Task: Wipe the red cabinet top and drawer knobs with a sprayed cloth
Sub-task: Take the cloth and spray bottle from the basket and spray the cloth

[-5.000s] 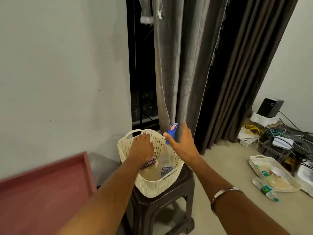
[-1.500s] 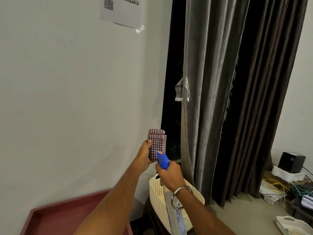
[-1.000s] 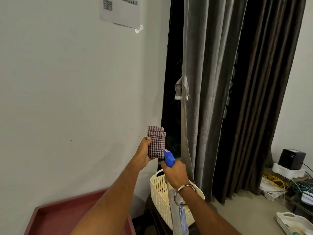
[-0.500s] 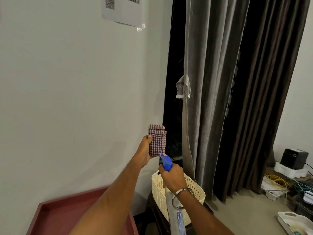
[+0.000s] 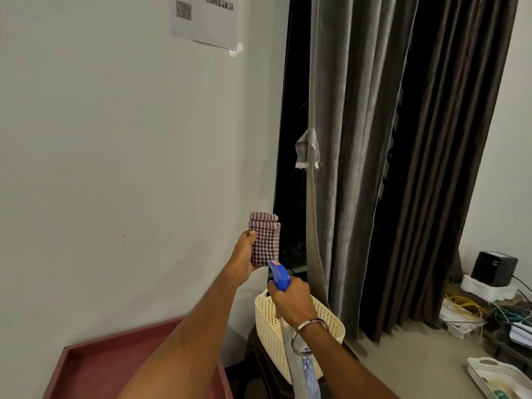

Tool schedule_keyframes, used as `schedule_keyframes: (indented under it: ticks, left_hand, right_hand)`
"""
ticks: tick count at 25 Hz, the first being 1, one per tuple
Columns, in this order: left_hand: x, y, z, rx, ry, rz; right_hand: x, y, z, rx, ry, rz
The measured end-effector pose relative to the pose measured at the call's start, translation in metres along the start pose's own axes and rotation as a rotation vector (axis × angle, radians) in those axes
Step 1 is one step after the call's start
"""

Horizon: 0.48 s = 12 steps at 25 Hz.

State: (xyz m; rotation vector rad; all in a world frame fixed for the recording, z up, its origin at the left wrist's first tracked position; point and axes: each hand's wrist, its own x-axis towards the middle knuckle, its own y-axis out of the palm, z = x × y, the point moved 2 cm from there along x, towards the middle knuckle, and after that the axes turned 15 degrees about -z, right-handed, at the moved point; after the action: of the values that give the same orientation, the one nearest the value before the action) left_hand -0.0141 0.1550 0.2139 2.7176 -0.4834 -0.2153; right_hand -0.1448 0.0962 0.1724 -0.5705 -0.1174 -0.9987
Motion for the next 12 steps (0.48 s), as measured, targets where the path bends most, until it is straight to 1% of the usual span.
schedule_keyframes:
  ticks: [4, 12]
  left_hand:
    - [-0.002, 0.001, 0.003, 0.033, 0.013, -0.009]
    - [0.0, 0.0, 0.007, 0.161, 0.063, -0.033]
  right_hand:
    - [0.003, -0.004, 0.016, 0.099, -0.007, 0.0]
    - [0.006, -0.005, 0.034, 0.149, 0.011, -0.044]
